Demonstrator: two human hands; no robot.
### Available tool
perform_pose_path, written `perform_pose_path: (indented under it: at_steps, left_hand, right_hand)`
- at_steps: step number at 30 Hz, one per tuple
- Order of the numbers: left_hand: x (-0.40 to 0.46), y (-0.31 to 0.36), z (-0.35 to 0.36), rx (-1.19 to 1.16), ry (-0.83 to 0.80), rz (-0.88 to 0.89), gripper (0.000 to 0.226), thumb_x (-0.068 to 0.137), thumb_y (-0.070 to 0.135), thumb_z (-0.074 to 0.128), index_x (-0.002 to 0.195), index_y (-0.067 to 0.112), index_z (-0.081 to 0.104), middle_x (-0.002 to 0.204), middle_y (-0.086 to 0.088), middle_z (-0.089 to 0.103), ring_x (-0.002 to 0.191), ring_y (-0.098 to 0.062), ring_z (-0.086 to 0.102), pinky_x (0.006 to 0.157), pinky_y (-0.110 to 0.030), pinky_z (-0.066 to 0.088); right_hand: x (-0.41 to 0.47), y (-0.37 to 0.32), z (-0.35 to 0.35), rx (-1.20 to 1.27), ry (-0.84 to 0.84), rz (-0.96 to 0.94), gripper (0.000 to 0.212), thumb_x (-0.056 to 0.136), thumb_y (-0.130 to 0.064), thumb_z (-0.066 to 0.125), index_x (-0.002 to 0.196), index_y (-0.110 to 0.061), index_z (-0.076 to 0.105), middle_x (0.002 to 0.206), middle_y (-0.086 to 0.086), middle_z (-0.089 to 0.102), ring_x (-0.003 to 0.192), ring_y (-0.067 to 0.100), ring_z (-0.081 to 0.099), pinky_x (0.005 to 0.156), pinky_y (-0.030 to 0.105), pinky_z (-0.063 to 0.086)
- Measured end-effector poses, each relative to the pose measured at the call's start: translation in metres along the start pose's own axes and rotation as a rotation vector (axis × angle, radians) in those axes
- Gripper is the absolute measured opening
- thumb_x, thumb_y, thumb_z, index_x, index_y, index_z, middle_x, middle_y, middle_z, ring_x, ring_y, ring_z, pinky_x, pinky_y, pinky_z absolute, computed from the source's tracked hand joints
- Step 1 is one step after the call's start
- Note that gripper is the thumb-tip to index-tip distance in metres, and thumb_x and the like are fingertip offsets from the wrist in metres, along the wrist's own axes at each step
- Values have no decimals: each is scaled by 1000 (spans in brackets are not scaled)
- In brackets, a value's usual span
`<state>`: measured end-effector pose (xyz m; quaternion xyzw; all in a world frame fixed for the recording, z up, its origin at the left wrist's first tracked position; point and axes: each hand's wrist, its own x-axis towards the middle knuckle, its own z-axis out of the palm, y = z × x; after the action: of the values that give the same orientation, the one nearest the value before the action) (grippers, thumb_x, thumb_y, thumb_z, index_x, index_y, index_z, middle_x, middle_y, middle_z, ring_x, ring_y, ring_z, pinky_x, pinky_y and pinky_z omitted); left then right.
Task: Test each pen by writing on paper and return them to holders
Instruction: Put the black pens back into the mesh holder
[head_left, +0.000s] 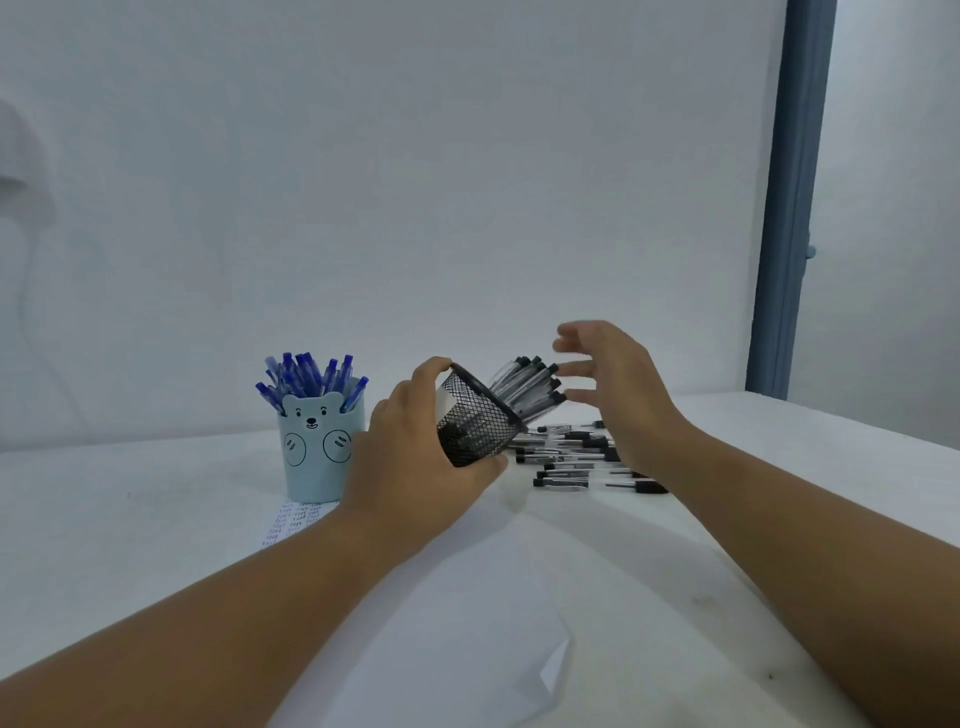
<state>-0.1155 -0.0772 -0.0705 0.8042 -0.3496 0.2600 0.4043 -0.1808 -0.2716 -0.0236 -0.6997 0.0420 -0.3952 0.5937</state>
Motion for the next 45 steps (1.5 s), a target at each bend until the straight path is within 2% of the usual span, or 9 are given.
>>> perform_pose_path:
  at_steps: [4,7,9,11,16,25,32,38,45]
  left_hand:
    - [3,-9,3,-90,-5,-81,88,67,56,82,137,42,31,118,5,60,110,-21,60,96,-47,51]
    - [6,-12,3,-160,14,-113,87,72,44,86,140,37,31,110,9,58,98,-13,62,89,-36,53]
    - [7,-14,2,-190,17,-129,89,74,39,86,143,34,31,113,9,55,91,-3,58,81,-24,47]
    - [7,-14,2,-210,5,-144,93,74,38,87,147,33,29,119,6,52,91,6,54,79,-19,42]
    - [9,-15,2,-156,3,-170,102,68,43,87,150,28,29,128,5,45,114,-12,44,92,-28,35]
    - [9,-12,1,-149,9,-174,94,67,40,88,144,27,36,127,4,43,113,-12,40,90,-26,33]
    - [7,-9,0,-143,13,-159,91,68,39,88,143,28,36,126,5,43,110,-11,40,89,-25,31]
    - [7,-9,0,-152,14,-156,93,67,39,89,143,27,36,127,5,42,110,-10,39,90,-25,31]
    - [8,-10,0,-161,5,-158,94,67,41,89,144,27,36,126,4,43,112,-12,41,89,-26,33]
  right_hand:
    - [7,20,-18,-626,-277,27,17,103,-21,53,110,-24,67,107,-11,65,69,15,59,60,25,51]
    - [7,33,-29,-1097,-605,102,44,92,-57,59,131,-35,56,128,-17,50,116,13,55,100,34,46]
    - [4,32,-31,-1252,-692,113,74,74,-80,56,137,-42,48,131,-19,43,126,11,45,110,40,37]
    - [4,29,-32,-1237,-698,95,69,78,-75,61,136,-38,51,130,-16,48,124,12,48,107,39,39]
    - [1,27,-31,-1177,-711,57,42,88,-58,65,113,-23,64,113,-1,65,107,21,62,100,41,48]
    - [-2,23,-25,-1309,-759,52,40,92,-61,56,94,-22,49,91,-5,55,83,18,51,69,32,38]
    - [-3,21,-21,-1375,-794,63,37,99,-56,50,82,-24,41,88,-6,50,78,15,48,67,32,35]
    - [5,24,-22,-1139,-594,-38,23,99,-39,58,88,-25,43,87,-3,55,76,18,54,64,31,40]
    - [8,11,-12,0,52,-144,14,102,-28,57,112,-21,51,84,0,61,62,22,65,72,45,57]
